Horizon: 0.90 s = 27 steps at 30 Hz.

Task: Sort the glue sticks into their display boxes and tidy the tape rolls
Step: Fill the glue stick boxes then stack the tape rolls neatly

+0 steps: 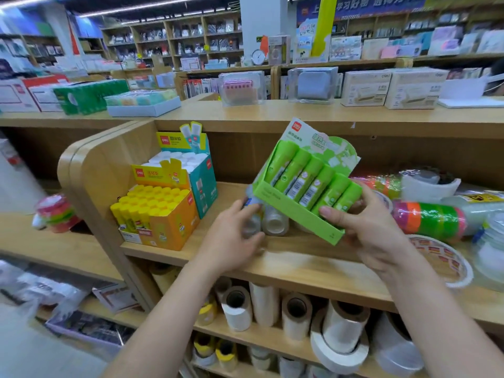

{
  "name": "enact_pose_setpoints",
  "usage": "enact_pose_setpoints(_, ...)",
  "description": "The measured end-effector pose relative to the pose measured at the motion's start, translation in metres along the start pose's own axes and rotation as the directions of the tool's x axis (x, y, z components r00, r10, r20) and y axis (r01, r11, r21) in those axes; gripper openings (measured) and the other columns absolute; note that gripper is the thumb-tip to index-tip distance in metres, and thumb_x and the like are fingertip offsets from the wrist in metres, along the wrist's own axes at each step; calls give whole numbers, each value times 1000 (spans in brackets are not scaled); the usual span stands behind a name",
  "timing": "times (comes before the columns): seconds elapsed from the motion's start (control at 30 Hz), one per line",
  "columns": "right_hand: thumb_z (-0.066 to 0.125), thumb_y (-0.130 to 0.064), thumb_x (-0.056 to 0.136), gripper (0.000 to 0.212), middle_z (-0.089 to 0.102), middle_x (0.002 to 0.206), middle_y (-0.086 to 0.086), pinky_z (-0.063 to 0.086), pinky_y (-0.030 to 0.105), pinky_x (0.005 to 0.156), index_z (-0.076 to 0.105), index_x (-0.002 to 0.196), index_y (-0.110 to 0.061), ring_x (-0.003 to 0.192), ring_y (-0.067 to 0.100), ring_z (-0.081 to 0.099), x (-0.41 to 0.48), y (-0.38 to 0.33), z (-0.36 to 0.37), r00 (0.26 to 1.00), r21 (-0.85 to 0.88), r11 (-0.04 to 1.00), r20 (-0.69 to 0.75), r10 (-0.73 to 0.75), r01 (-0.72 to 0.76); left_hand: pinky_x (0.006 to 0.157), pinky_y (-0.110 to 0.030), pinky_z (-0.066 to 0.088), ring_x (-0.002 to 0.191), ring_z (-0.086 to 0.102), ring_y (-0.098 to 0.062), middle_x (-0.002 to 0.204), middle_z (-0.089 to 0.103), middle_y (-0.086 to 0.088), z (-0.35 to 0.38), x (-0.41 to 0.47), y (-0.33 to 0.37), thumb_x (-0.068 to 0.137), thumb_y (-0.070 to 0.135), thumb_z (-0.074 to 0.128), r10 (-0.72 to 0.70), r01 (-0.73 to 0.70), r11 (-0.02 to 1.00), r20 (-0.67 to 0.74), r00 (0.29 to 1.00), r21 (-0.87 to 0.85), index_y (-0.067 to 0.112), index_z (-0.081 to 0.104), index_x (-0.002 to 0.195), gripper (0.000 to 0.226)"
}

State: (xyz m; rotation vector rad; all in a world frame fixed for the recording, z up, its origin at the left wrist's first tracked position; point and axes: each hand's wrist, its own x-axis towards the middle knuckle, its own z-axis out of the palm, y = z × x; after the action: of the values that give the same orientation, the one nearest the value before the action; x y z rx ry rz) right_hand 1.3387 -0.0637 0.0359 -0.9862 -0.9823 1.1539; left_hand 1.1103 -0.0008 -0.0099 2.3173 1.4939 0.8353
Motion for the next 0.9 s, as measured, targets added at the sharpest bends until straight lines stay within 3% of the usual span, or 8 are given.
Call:
enact_pose_setpoints(0.17, 80, -1, 56, 84, 69, 100, 8, 51, 25, 46, 44, 130, -21, 79, 24, 70, 16, 3, 37, 1000, -40, 999, -1, 15, -15, 72, -34, 50, 96, 60, -24, 118, 55, 2, -5, -40, 11, 73, 38, 76, 10, 53, 975, -277, 961, 216, 21, 61, 100, 36)
enact_pose_setpoints(0.23, 80, 3, 63, 78, 67, 106, 13, 52, 27, 46, 44, 128, -20, 80, 27, 69, 24, 9, 52, 1000, -51, 998, 2, 28, -27, 62, -34, 49, 88, 60, -23, 108, 56, 4, -13, -61, 11, 72, 34, 76, -13, 75, 982, -333, 943, 176, 24, 57, 98, 34)
enact_pose_setpoints(0.33, 86, -2, 60, 77, 67, 110, 14, 59, 52, 72, 45, 121, -23, 92, 28, 70, 31, 27, 73, 1000, -143, 990, -11, 12, -13, 69, -32, 51, 89, 61, -14, 106, 60, 11, -26, -89, 4, 71, 33, 73, -116, 141, 989, -395, 911, 35, 29, 62, 107, 38)
enact_pose_setpoints(0.4, 90, -7, 59, 81, 67, 107, 8, 55, 54, 84, 43, 121, -26, 96, 23, 68, 34, 38, 81, 999, -282, 959, -9, -35, 32, 76, -26, 50, 92, 59, -4, 107, 60, 16, -37, -104, -3, 70, 34, 70, -143, 145, 989, -402, 904, -26, 29, 66, 108, 39)
enact_pose_setpoints(0.5, 91, -16, 61, 85, 64, 105, -1, 53, 46, 89, 36, 124, -31, 97, 18, 65, 34, 43, 90, 991, -540, 831, 60, -118, 131, 78, -12, 45, 98, 57, 0, 106, 58, 21, -52, -119, -13, 71, 28, 75, -157, 134, 987, -369, 916, -86, 30, 68, 107, 36)
enact_pose_setpoints(0.63, 87, -24, 67, 89, 57, 108, -8, 44, 33, 87, 30, 134, -25, 104, 16, 57, 29, 36, 95, 977, -712, 670, 135, -164, 211, 78, -12, 46, 101, 58, 2, 107, 59, 23, -64, -130, -19, 69, 30, 68, -143, 110, 988, -356, 923, -112, 28, 71, 106, 37)
enact_pose_setpoints(0.73, 86, -28, 69, 83, 55, 108, -13, 44, 40, 91, 29, 130, -30, 106, 20, 57, 30, 32, 97, 965, -791, 554, 190, -181, 260, 81, -12, 48, 102, 59, 2, 109, 58, 27, -72, -136, -21, 68, 27, 70, -105, 66, 990, -341, 934, -125, 27, 72, 108, 39)
enact_pose_setpoints(0.9, 79, -49, 71, 78, 58, 128, -6, 28, 49, 100, 27, 126, -30, 119, 26, 53, 36, 48, 103, 979, -926, 324, 163, -121, 194, 79, -17, 52, 105, 61, -5, 109, 63, 21, -81, -138, -23, 69, 22, 76, -79, 17, 981, -322, 944, -193, 29, 72, 109, 41)
